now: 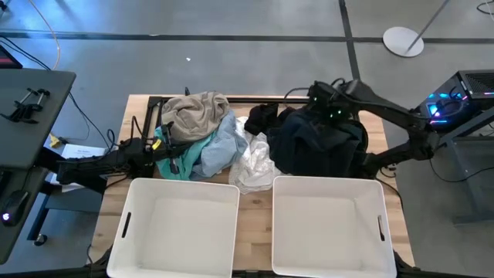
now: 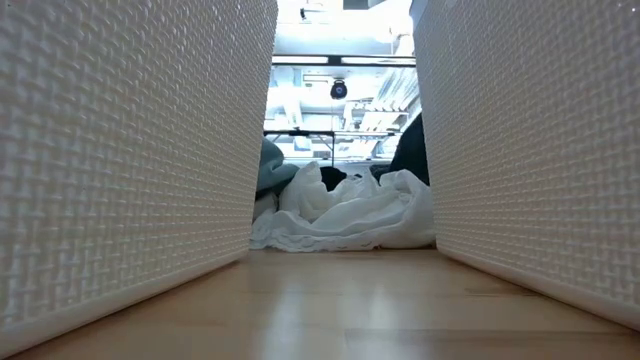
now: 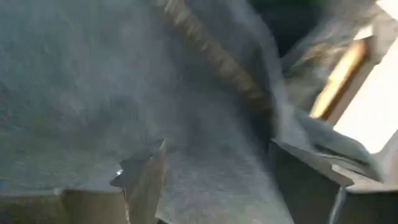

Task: Sort clothes
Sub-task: Put the dark blue pants into the right white laundry bin

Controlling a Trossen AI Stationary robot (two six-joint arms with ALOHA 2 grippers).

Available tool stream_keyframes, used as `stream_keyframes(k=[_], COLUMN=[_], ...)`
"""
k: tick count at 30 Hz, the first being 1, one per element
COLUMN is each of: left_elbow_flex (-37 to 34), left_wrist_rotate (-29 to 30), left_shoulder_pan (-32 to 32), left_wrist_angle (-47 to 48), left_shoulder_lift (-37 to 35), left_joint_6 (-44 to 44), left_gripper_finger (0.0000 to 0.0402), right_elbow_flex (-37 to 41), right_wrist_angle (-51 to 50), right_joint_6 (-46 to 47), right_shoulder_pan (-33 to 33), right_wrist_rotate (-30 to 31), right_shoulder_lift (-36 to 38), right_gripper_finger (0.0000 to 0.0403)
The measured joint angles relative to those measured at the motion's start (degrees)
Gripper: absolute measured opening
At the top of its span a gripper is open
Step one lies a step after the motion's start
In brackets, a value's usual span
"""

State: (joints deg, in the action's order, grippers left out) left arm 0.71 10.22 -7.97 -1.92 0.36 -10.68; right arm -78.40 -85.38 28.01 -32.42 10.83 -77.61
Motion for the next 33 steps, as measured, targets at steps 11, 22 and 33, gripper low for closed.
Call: stream_keyframes(k=[11,22,33], left_elbow_flex=[0.0,0.0,0.0], left_wrist_rotate=[0.0,0.0,0.0], left_shoulder_pan=[0.0,0.0,0.0], left_wrist_angle=[0.0,0.0,0.0], left_shoulder_lift=[0.0,0.0,0.0], left_joint_6=[0.0,0.0,0.0], left_gripper_finger=[0.0000,0.0000,0.0000], right_elbow_flex=[1.1,19.9,32.3], right_wrist_angle=[-0.2,11.2,26.0], right_joint_6=[-2.7,-4.6,-6.5], right_shoulder_pan=[-5.8,-11.1,-8.6], right_wrist_rotate=[0.1,-4.8,-9.9], right_shoulder_lift=[0.0,0.0,0.4], right_gripper_finger=[0.0311,0.0379,0.0298])
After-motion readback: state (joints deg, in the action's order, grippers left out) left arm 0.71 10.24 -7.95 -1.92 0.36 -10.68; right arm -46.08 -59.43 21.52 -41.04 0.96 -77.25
